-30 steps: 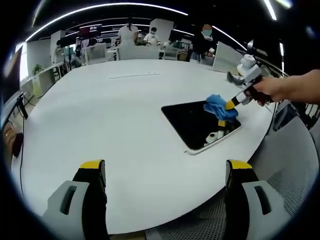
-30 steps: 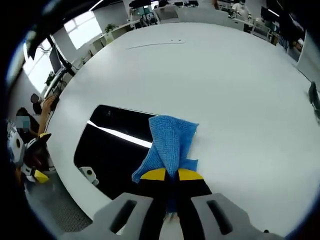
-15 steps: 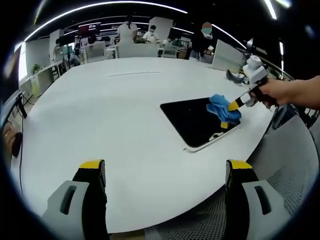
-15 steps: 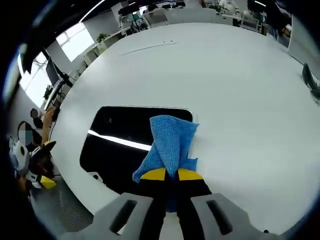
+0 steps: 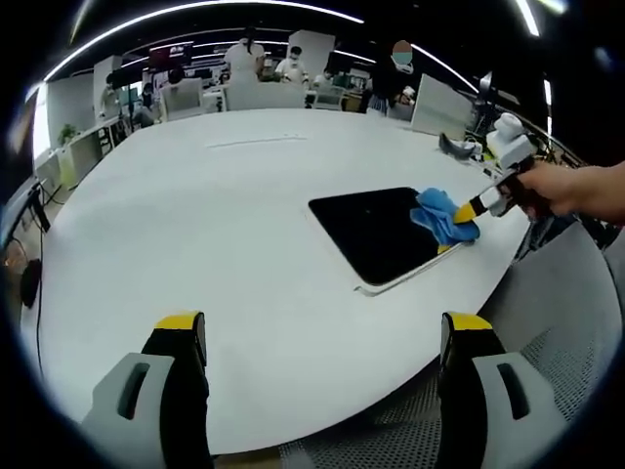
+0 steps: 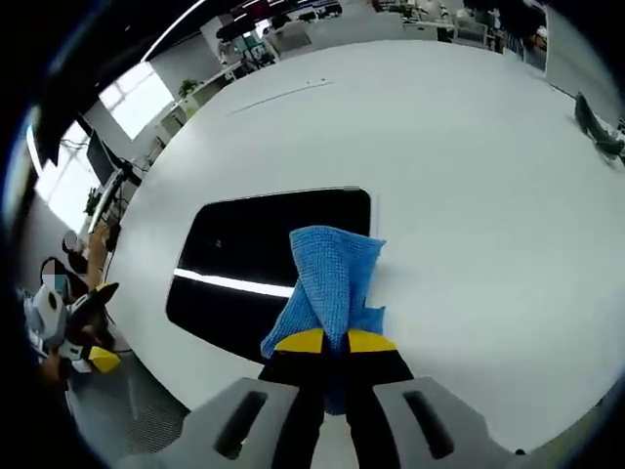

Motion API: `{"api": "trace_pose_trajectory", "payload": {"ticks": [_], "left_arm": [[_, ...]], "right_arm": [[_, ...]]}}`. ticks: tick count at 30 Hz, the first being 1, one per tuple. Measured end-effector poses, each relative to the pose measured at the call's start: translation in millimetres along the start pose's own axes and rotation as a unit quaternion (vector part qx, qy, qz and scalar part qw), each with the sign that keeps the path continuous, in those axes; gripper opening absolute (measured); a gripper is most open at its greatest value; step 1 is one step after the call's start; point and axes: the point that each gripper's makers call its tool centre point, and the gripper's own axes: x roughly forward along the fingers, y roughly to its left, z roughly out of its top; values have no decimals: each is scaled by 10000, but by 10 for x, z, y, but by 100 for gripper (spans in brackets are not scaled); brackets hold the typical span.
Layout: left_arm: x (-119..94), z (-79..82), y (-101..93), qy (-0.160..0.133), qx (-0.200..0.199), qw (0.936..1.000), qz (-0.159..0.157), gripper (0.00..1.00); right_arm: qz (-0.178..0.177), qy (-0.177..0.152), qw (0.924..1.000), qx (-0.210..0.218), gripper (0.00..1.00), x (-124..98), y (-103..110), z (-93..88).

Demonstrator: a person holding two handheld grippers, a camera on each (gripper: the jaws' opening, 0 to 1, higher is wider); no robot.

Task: Wipe the mirror surface with the cleaning cloth until all visible marks leave the cleaned area.

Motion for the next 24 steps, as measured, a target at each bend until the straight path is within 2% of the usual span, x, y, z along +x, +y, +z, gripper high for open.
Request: {"api": "trace_pose_trajectory", "payload": {"ticks": [10,12,18,24], "left_arm": [[23,-33,-60,113,69,9998,-127,99],[22,-47,-78,148,100,9997,-160,99],[24,-82,-94,227,-157,9994,-199,99],[30,-95,-74,280,-51,9995,-141,99]], "right_arm": [[24,19,10000,46,1,-58,33,-124],[28,-2,10000,87,1,-64,34,-133],[22,-83,9998,185,1,-65,32,-139],[33,-103,9997,229,1,-60,31,-136]]}}
